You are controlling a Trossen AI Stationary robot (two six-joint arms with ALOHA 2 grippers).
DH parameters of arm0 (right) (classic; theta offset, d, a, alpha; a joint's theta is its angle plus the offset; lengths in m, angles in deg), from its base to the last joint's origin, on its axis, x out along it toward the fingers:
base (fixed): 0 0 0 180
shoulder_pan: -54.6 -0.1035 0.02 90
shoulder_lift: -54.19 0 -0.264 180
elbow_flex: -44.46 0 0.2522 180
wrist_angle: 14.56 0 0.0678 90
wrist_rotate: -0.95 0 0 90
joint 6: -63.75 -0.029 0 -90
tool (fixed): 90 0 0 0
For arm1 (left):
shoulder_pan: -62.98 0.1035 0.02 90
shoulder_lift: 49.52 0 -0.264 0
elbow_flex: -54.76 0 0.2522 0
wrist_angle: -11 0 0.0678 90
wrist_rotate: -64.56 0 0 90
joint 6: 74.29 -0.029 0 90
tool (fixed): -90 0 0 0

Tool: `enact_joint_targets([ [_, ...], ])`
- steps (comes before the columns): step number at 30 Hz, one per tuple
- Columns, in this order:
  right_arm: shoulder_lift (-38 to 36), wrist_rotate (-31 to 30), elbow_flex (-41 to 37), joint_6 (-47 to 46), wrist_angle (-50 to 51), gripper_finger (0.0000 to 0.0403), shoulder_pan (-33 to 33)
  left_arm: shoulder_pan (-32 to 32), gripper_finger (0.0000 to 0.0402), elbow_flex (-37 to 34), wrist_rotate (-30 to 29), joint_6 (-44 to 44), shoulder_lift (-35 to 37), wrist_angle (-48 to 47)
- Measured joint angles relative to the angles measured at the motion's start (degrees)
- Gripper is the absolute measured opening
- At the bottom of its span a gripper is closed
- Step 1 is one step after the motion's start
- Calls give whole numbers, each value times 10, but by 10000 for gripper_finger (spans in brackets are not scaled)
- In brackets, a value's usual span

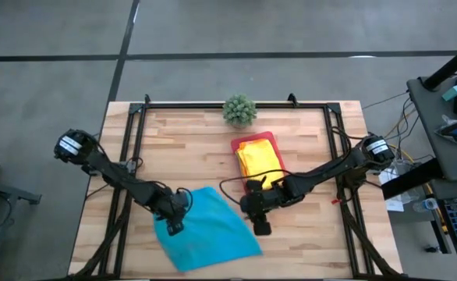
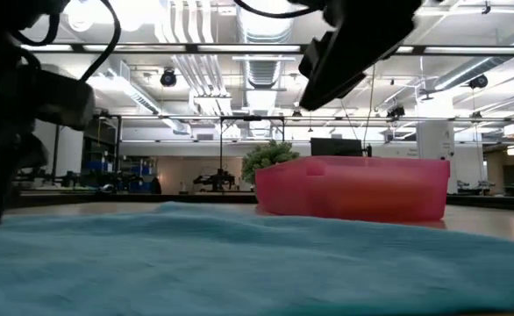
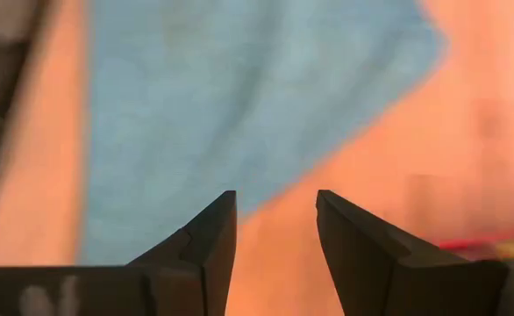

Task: Fold microfiber towels
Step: Fold the blue towel

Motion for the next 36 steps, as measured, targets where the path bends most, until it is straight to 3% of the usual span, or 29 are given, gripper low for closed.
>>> enact_joint_targets([
  [4,0,-121,0,-17,-4,146,0,1,134,5,-4,0,22,-73],
  [7,0,-159,-2,1,-43,140,10,1,134,1,-33,2,49,-85],
  [14,50,-125,-2,61,-180,132,49,2,134,-3,-114,-2,109,-39],
  [22,150,-112,44,53,-222,132,82,0,134,-16,-146,1,96,-27],
  [26,197,-111,96,48,-200,132,86,-1,134,-19,-146,2,67,-21],
  [36,283,-116,227,-11,-10,132,92,-2,134,-16,-155,1,12,-20],
])
